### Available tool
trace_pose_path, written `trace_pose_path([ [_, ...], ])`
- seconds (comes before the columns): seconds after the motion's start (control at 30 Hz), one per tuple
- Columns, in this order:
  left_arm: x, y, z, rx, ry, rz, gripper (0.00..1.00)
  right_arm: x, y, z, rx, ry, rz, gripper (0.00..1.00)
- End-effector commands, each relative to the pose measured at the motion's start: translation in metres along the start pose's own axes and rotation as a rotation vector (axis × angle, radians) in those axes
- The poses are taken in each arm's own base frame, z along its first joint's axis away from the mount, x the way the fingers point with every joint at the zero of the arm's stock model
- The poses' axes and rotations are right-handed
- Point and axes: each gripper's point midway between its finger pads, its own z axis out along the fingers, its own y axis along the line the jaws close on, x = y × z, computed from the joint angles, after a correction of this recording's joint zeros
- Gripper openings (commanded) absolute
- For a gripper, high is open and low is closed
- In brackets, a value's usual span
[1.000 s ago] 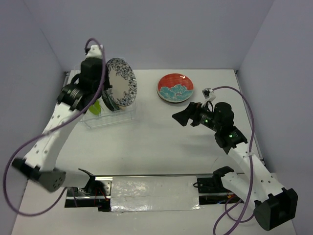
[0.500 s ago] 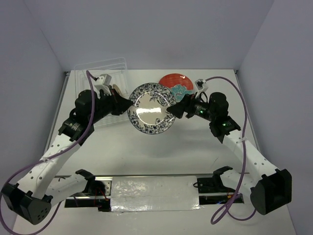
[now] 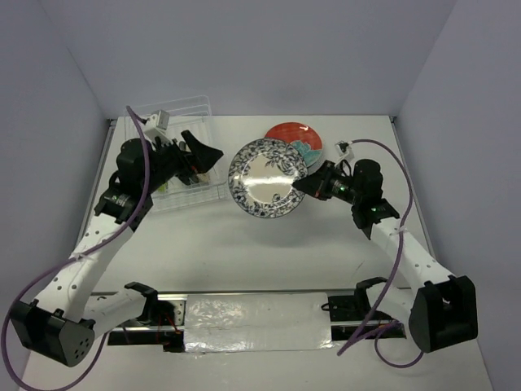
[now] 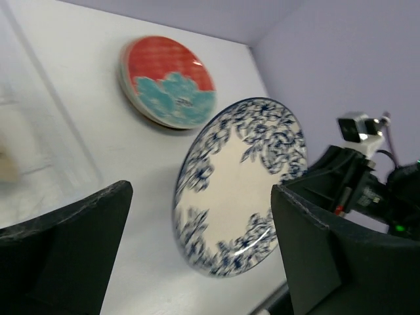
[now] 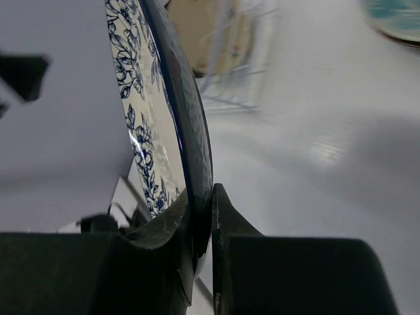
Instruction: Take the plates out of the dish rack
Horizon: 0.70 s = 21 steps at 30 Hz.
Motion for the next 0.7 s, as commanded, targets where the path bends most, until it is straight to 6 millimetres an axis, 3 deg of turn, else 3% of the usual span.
trace_pose_path([
  [0.0, -0.026, 0.033, -0.023, -0.280, -0.026, 0.095, 1.00, -0.057, -0.032, -0.014, 0.115, -0.227, 0.137, 0.00],
  [0.1, -0.031, 0.044, -0.055, -0.375, -0.043, 0.186, 1.00, -0.081, -0.077, -0.014, 0.203, -0.316, 0.262, 0.00],
  [0.17, -0.030, 0.047, -0.067, -0.391, -0.057, 0.216, 1.00, -0.087, -0.089, -0.005, 0.213, -0.311, 0.277, 0.00],
  [0.2, -0.029, 0.052, -0.074, -0.414, -0.055, 0.245, 0.99, -0.106, -0.097, -0.008, 0.230, -0.344, 0.275, 0.00],
  [0.23, -0.025, 0.053, -0.082, -0.419, -0.056, 0.261, 1.00, -0.105, -0.115, 0.001, 0.260, -0.325, 0.302, 0.00],
  [0.27, -0.022, 0.057, -0.085, -0.432, -0.048, 0.272, 0.99, -0.119, -0.117, 0.005, 0.257, -0.334, 0.291, 0.00],
  [0.37, -0.004, 0.063, -0.091, -0.417, 0.017, 0.320, 0.99, -0.128, -0.143, 0.027, 0.273, -0.285, 0.328, 0.00],
  [0.5, 0.024, 0.075, -0.096, -0.387, 0.085, 0.386, 1.00, -0.135, -0.164, 0.051, 0.249, -0.227, 0.315, 0.00],
  [0.67, 0.041, 0.086, -0.100, -0.370, 0.056, 0.392, 0.99, -0.137, -0.186, 0.065, 0.260, -0.191, 0.349, 0.01],
])
